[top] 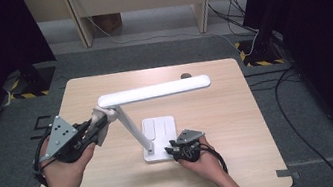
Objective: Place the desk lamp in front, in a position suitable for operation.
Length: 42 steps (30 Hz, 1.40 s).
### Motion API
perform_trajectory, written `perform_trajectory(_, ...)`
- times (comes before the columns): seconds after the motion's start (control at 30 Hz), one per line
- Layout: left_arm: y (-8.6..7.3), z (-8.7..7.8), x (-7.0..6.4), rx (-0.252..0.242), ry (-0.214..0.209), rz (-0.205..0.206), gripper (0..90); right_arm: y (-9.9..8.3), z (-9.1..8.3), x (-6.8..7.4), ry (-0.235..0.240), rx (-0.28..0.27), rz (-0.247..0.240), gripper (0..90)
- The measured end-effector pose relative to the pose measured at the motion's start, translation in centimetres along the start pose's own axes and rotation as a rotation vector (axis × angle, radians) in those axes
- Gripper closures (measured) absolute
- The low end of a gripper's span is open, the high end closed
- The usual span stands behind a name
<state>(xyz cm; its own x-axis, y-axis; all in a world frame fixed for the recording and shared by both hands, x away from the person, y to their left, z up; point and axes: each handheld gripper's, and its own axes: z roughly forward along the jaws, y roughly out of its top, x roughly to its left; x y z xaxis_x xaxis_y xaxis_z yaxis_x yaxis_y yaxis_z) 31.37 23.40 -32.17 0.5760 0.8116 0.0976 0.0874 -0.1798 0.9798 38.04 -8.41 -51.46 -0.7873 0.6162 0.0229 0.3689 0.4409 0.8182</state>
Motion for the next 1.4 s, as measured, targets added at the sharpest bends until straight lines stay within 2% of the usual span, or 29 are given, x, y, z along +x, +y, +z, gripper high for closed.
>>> perform_trajectory(0.17,0.0,0.0,-0.1,0.009,0.002,0.024,78.9,0.0,0.0,0.0,0.001,0.0,-0.002,65.0)
perform_trajectory(0.3,-0.5,-0.2,-0.1,0.012,-0.003,0.023,78.9,0.0,0.0,0.0,0.0,0.0,-0.002,65.0)
perform_trajectory(0.4,-0.9,0.0,-0.3,0.033,-0.011,0.029,78.9,0.0,0.0,0.0,0.002,0.0,-0.002,65.0)
perform_trajectory(0.83,-1.9,0.7,-0.7,0.057,-0.024,0.016,79.0,0.0,0.0,0.0,0.001,-0.001,-0.002,65.0)
perform_trajectory(1.03,-2.5,1.1,-0.7,0.07,-0.032,0.025,78.9,0.0,0.0,0.0,0.001,-0.001,-0.002,65.0)
perform_trajectory(1.33,-3.5,1.6,-1.1,0.098,-0.04,0.016,78.8,0.0,0.0,0.0,0.0,0.0,-0.002,65.0)
perform_trajectory(1.4,-3.7,1.8,-1.1,0.094,-0.042,0.026,78.8,0.0,0.0,0.0,0.0,0.0,-0.002,65.0)
